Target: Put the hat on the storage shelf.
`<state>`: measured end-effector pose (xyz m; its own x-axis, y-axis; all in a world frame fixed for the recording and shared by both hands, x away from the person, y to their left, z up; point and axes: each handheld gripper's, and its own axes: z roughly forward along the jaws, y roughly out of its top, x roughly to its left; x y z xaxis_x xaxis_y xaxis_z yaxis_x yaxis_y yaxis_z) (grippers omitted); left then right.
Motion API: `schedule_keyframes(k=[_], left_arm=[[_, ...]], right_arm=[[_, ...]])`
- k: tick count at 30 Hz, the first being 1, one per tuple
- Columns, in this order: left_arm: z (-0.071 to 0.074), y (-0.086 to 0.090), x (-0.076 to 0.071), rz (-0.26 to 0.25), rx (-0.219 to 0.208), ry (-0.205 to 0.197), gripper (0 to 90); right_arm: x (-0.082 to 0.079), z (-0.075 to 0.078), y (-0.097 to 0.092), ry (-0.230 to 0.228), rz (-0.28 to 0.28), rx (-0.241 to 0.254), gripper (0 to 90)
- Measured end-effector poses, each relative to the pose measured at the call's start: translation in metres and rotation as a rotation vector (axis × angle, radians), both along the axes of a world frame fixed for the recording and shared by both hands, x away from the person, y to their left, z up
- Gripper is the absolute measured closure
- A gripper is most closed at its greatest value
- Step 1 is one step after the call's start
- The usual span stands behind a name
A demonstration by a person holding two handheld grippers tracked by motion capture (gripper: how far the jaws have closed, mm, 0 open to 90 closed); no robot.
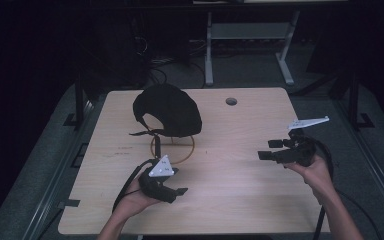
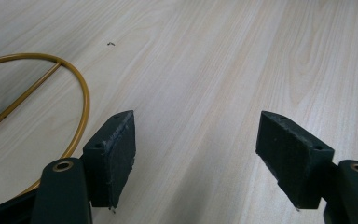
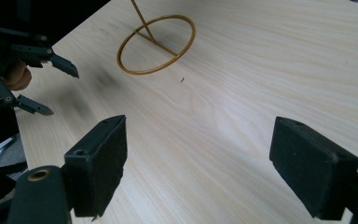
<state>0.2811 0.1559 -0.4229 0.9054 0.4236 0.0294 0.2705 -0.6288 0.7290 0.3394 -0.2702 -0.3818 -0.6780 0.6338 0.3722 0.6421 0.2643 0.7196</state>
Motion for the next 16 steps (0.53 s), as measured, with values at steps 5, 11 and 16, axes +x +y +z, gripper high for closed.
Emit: schedule_keyframes(k=[5,11,16], left_arm=[[0.0,0.0,-0.001,0.003,-0.002,0.007,28.4],[-0.001,0.001,0.001,0.011,-0.011,0.011,28.4],[-0.001,0.001,0.002,0.018,-0.016,0.011,28.4]], right_arm=[[-0.007,-0.009,-0.004,0.009,-0.005,-0.009,18.6],[-0.021,-0.023,-0.012,0.026,-0.014,-0.003,18.6],[-0.036,-0.034,-0.019,0.029,-0.021,-0.008,18.3]])
